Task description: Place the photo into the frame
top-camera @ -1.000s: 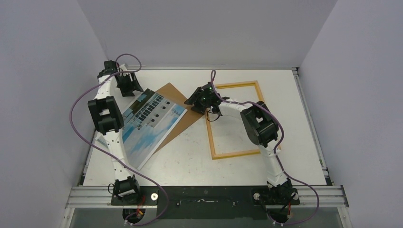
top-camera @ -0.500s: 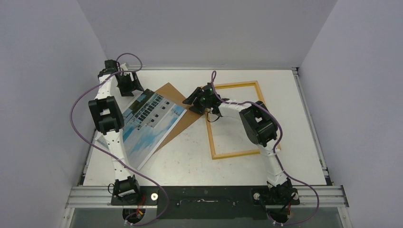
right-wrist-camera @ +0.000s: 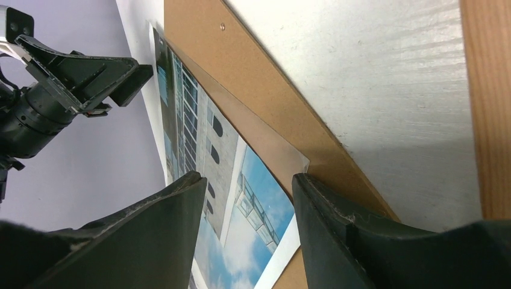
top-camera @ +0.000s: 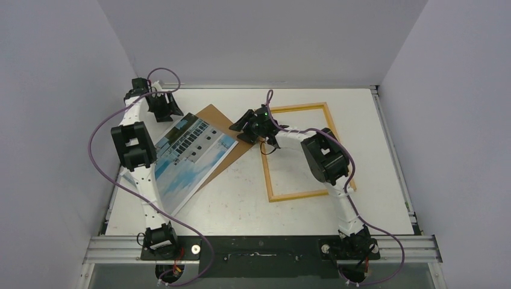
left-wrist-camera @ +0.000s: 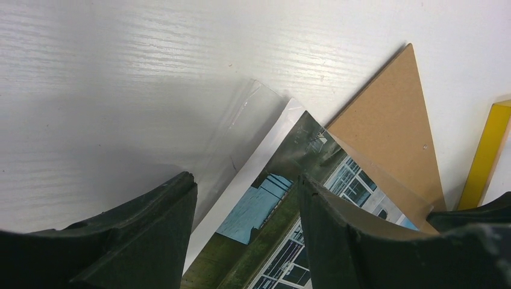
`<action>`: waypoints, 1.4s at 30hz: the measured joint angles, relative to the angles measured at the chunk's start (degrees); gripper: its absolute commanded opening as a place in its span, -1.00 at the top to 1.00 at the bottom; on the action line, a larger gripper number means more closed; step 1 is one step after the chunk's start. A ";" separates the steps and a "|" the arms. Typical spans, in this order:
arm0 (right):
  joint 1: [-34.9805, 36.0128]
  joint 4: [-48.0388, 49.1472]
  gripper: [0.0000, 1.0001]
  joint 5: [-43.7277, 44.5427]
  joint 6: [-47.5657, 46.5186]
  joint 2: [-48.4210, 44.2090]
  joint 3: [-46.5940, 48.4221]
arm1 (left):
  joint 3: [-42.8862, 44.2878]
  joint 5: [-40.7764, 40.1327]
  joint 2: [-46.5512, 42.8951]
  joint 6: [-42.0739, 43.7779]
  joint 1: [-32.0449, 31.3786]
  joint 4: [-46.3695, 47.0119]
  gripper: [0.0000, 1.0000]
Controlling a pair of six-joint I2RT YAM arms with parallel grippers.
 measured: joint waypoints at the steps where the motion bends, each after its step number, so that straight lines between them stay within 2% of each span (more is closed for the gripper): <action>1: 0.00 0.24 -0.13 -0.02 0.20 0.04 0.00 | -0.26 0.20 -0.04 -0.07 0.09 0.42 -0.17; 17: -0.24 10.23 -0.12 -0.39 2.80 0.20 -4.46 | -3.43 2.14 -1.27 -1.90 0.81 5.22 -0.10; 30: -1.62 11.39 -0.12 1.18 -0.17 -8.94 -10.84 | -6.99 8.48 -7.85 -3.43 -3.06 3.63 -0.15; 36: -2.01 9.70 -0.14 2.43 -1.51 -11.23 -11.32 | -8.11 5.11 -9.49 -3.26 -4.57 3.54 -0.36; 42: -1.31 2.27 -0.15 3.74 -3.37 -11.32 -11.85 | -8.11 -1.84 -9.49 -2.73 -4.35 1.57 -0.40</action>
